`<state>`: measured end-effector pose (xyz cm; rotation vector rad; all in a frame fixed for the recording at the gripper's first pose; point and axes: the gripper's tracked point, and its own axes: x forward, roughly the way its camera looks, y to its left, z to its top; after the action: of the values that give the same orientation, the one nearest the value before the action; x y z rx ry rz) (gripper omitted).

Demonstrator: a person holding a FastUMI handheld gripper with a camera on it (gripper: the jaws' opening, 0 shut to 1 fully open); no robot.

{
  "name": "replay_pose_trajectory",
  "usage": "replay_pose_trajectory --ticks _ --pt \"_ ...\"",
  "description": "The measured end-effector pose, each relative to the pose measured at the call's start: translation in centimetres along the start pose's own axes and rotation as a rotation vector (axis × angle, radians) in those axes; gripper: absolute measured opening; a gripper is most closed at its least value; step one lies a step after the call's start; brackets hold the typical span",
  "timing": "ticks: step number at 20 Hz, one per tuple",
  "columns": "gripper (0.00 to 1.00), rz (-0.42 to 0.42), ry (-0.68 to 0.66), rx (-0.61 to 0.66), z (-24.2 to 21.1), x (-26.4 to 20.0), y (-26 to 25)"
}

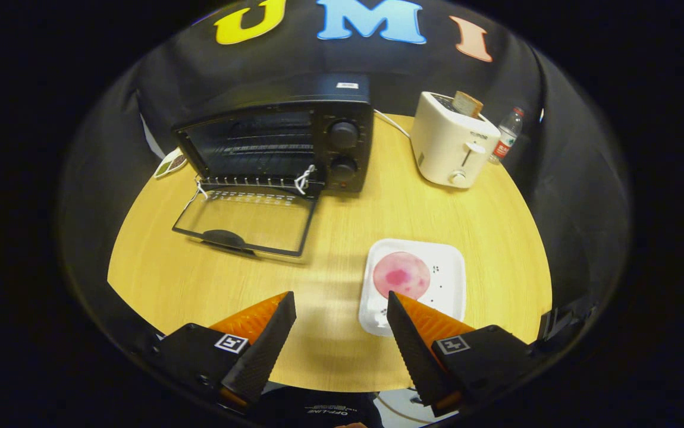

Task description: Open the toaster oven, put the food inside, and close the toaster oven door.

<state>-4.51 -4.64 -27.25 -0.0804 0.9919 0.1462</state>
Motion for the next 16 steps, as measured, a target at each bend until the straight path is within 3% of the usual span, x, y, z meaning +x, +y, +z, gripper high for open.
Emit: replay_pose_trajectory --ticks 3,8,16 --pt "0.99 -0.045 0.009 0.016 0.0 0.7 -5.1" --pt "0.99 -0.043 0.056 0.1 -1.1 2.4 -10.7" --pt "0.97 -0.001 0.226 0.106 -3.7 6.0 -14.5"
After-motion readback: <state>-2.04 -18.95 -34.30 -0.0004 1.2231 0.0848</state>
